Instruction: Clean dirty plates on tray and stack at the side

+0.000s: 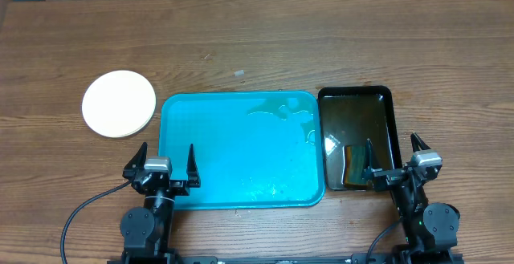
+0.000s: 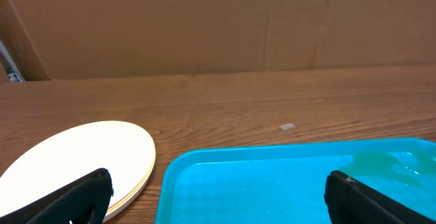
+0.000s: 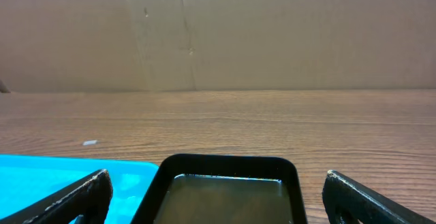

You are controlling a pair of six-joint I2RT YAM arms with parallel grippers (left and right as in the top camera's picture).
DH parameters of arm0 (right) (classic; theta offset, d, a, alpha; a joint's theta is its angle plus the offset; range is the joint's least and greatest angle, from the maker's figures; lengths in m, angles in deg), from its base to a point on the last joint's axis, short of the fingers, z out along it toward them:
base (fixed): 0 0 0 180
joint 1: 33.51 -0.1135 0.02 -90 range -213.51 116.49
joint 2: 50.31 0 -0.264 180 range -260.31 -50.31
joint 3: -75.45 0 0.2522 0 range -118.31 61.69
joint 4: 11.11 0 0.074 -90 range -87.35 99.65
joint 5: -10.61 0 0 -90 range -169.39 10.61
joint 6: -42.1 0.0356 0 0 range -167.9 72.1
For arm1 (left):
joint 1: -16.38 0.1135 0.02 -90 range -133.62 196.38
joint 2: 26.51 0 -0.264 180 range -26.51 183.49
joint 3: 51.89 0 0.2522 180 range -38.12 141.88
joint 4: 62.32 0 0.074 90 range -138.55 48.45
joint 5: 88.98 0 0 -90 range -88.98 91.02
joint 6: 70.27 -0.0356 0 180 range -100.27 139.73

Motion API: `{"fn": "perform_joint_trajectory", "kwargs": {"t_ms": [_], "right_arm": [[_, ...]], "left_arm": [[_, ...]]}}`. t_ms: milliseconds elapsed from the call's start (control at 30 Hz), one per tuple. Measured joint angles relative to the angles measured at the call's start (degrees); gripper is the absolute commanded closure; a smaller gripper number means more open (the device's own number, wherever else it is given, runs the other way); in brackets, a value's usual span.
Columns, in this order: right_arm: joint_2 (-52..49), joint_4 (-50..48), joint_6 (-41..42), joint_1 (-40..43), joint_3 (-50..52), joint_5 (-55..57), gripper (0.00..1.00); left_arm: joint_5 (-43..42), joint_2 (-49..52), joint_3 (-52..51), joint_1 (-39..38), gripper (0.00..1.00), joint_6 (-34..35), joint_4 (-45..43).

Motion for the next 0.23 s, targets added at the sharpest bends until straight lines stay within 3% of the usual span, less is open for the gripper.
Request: {"fn": "perform_joint_trajectory", "kwargs": {"t_ms": [233], "right_arm": [[0.0,0.0,0.0,0.0,0.0,0.0,0.0]], "left_arm": [[0.0,0.0,0.0,0.0,0.0,0.0,0.0]]}}
